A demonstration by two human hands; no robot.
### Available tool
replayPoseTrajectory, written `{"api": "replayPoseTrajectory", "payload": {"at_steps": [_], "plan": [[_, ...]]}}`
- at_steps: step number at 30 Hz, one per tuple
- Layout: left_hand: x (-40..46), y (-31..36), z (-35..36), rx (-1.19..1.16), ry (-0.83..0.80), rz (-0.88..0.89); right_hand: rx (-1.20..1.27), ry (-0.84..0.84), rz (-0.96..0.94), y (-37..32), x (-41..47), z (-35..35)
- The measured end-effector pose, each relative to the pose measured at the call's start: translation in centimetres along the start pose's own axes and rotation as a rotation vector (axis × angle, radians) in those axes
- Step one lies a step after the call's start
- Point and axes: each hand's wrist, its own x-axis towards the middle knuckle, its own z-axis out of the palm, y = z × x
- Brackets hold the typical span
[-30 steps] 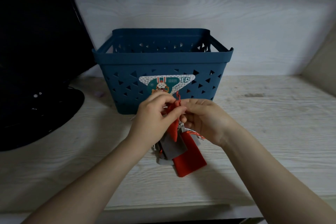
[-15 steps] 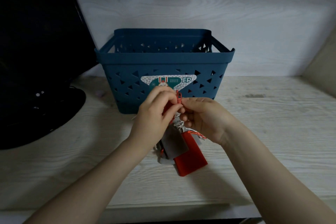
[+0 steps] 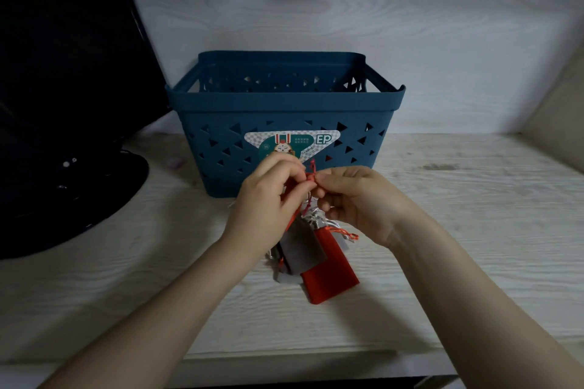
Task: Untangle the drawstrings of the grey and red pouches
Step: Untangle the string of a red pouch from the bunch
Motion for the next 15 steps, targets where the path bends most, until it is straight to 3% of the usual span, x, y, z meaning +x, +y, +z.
{"api": "replayPoseTrajectory", "payload": {"at_steps": [4,5,8,11,15], "plan": [[-0.1,0.1,0.1,-0.021,-0.077,-0.135,0.07,-0.022,0.025,0.2,0.0,0.0],[-0.1,0.1,0.1,-0.112,-0.082,-0.258,0.12,-0.015,0.028,0.3,0.0,-0.1],[0.3,0.4,0.1,-0.68,-0.051,-0.696,0.266,0.08,-0.015,0.3,0.2,-0.6],[0.2,0.9,0.8,-0.861,-0.059,-0.797,0.308,0.128,-0.075,0.5,0.3,-0.7],[1.0,1.4,1.0,-1.069,-0.013,-0.873,0.182,0.157,-0.159,1.3,0.3,-0.3]]}}
